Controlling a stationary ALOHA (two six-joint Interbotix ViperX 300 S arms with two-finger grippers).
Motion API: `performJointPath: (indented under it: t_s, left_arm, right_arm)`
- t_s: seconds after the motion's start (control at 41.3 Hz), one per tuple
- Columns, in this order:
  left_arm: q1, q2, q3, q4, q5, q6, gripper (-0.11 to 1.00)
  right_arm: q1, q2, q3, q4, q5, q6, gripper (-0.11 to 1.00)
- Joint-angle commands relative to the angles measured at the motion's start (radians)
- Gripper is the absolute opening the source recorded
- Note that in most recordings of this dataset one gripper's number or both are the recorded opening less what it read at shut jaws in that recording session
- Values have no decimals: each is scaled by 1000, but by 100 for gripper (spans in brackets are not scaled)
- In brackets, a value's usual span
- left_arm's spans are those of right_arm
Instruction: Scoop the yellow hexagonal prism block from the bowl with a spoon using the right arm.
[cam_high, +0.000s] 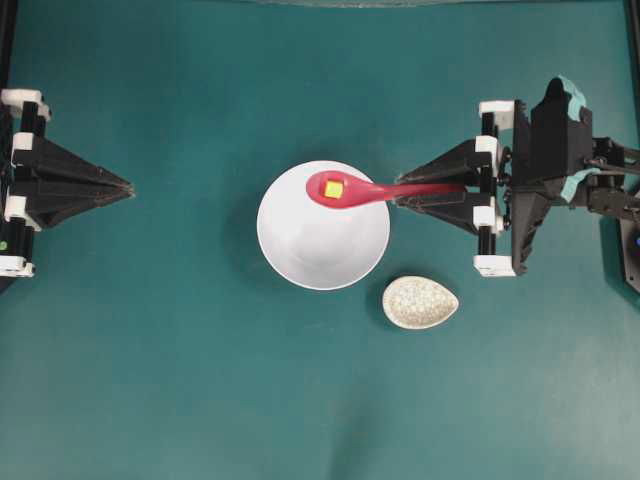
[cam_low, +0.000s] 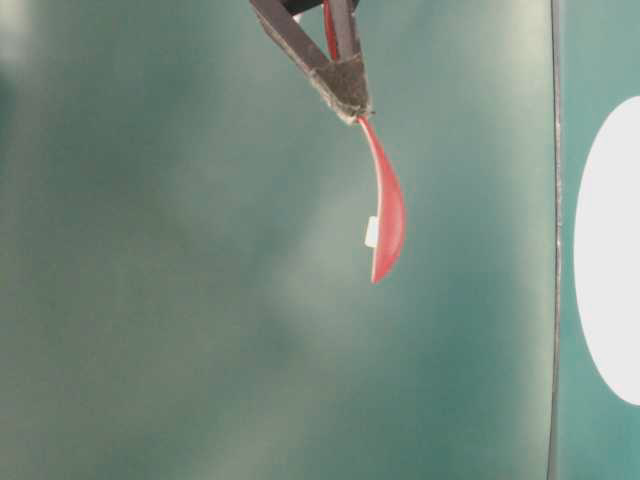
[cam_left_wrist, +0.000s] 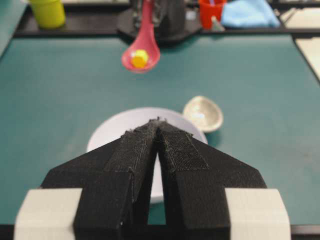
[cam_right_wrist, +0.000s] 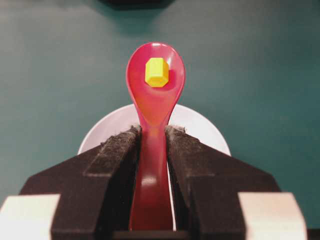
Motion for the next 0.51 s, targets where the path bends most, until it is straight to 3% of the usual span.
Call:
performJointPath:
  t_s: [0.0,0.485]
  left_arm:
    - [2,3,-20,3,-3,0,5]
    - [2,3,-20,3,-2,2,5]
  right_arm:
    - [6,-15,-26,-2,-5,2,24]
    - [9,-12,-26,-2,6,3,24]
